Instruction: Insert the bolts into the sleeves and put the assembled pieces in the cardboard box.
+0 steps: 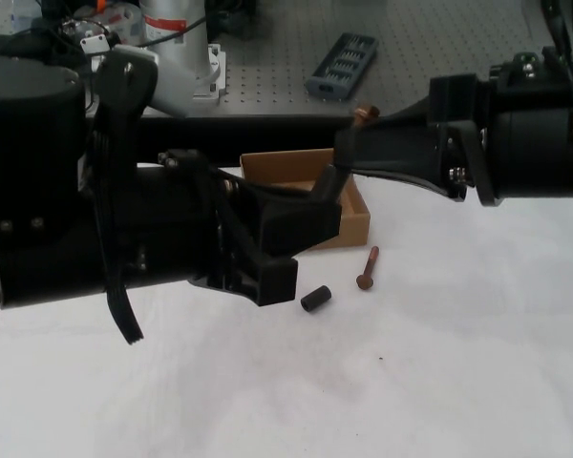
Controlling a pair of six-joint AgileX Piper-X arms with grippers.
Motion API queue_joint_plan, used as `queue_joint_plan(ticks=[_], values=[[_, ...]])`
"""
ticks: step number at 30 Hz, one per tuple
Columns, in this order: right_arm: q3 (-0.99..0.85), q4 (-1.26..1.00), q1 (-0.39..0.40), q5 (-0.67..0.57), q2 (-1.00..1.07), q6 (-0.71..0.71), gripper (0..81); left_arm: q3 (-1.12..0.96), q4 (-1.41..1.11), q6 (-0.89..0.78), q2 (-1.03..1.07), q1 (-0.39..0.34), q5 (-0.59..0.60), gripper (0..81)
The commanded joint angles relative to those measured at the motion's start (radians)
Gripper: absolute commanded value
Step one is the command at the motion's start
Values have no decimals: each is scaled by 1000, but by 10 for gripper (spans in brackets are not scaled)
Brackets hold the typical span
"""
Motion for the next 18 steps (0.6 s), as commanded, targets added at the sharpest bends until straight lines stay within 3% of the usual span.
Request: queue_joint_plan(ticks=[1, 5, 7, 18], values=[[-3, 4, 17, -80, -11, -5, 65, -9, -33, 7, -4, 5, -15, 7], [-3, 18, 1, -40, -11, 9, 311, -9, -66, 5, -4, 5, 15, 7], [-3, 23, -13, -33, -11, 29, 376, -9, -88, 3, -4, 5, 14, 7], [-38, 29, -76, -41, -11, 23, 356, -9, -92, 9, -4, 5, 3, 7]])
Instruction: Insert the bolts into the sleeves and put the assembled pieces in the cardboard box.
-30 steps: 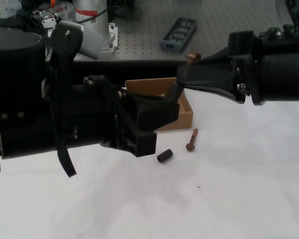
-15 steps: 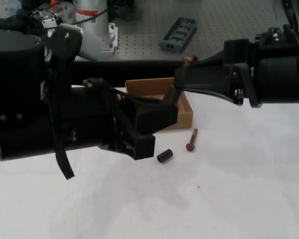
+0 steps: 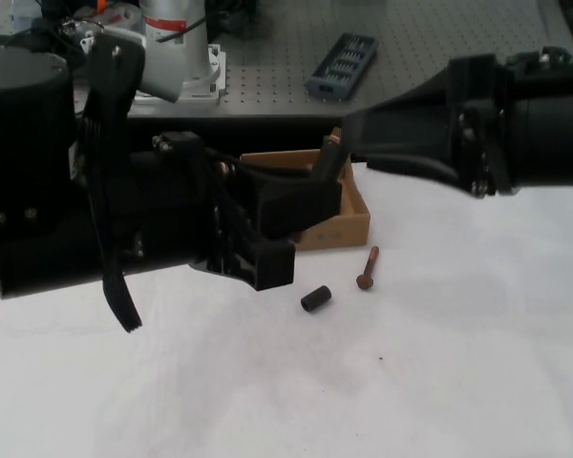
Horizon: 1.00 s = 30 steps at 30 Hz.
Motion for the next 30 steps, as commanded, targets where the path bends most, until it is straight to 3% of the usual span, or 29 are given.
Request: queue_joint_plan(ticks=[1, 8, 18, 22, 28, 30], values=[[-13, -1, -16, -20, -10, -3, 356, -12, -30, 15, -4, 2, -18, 7], [-13, 182, -97, -14, -47, -165, 356, -23, -28, 170, 64, 25, -66, 7], [-13, 447, -220, -11, -59, -387, 347, -276, -15, 246, 465, 180, -6, 7], [-13, 483, -244, -11, -59, -423, 249, -474, 22, 248, 679, 223, 4, 7], [-13, 483, -254, -11, -59, -468, 10, -844, 187, 248, 990, 260, 5, 7], [-13, 481, -254, -11, -59, -480, 28, -944, 243, 248, 1072, 267, 5, 7]])
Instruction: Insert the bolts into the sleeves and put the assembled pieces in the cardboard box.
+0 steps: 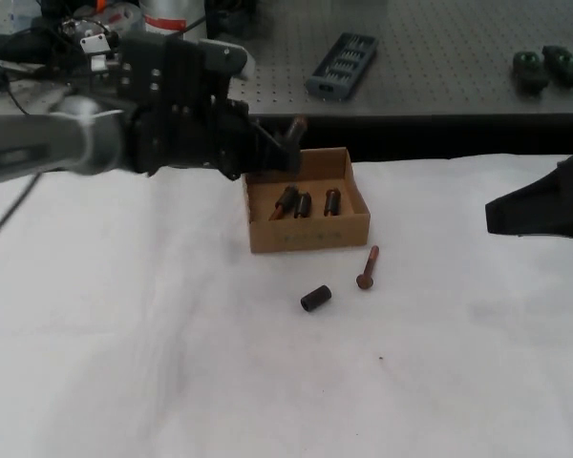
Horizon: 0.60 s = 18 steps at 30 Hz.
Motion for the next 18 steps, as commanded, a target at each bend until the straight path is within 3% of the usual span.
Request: queue_joint_plan(ticks=[1, 10, 18], values=[[-11, 4, -7, -7, -10, -27, 28, -204, 112, 11, 151, 15, 14, 7], [-11, 4, -7, -7, -10, -30, 29, -405, 243, 2, 333, 13, 9, 24], [-10, 4, -7, 17, -10, -30, 29, -414, 245, -43, 330, 14, 0, 357]])
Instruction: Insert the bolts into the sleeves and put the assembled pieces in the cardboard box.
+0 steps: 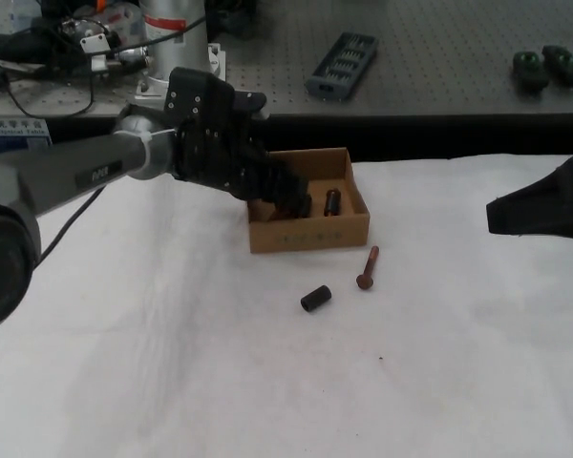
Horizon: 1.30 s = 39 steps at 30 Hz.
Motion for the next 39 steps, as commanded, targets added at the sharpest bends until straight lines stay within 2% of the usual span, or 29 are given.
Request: queue_joint_plan(ticks=[1, 10, 13, 15, 18, 21, 29, 33, 39], values=[[-10, 4, -7, 2, -10, -12, 29, -23, 2, -53, -10, -3, -7, 369], [-10, 4, -7, 2, -10, -12, 29, -23, 76, -53, -66, -6, -7, 352], [-10, 4, -7, 2, -10, -12, 29, -23, 157, -53, -105, -6, 0, 270], [-10, 4, -7, 2, -10, -12, 29, -23, 253, -46, -140, -6, -1, 171], [-10, 4, -7, 2, -10, -12, 29, -23, 423, 61, -194, -6, 1, 11], [-10, 4, -7, 2, -10, -12, 29, -23, 575, 147, -243, -6, 1, 7], [-10, 4, -7, 2, -10, -12, 29, -20, 881, 190, -368, -13, -17, 7], [-10, 4, -7, 2, -10, -15, 29, 32, 939, 217, -443, -20, -32, 7], [-10, 14, -7, 2, -10, -32, 29, 238, 933, 221, -620, -20, -32, 7]])
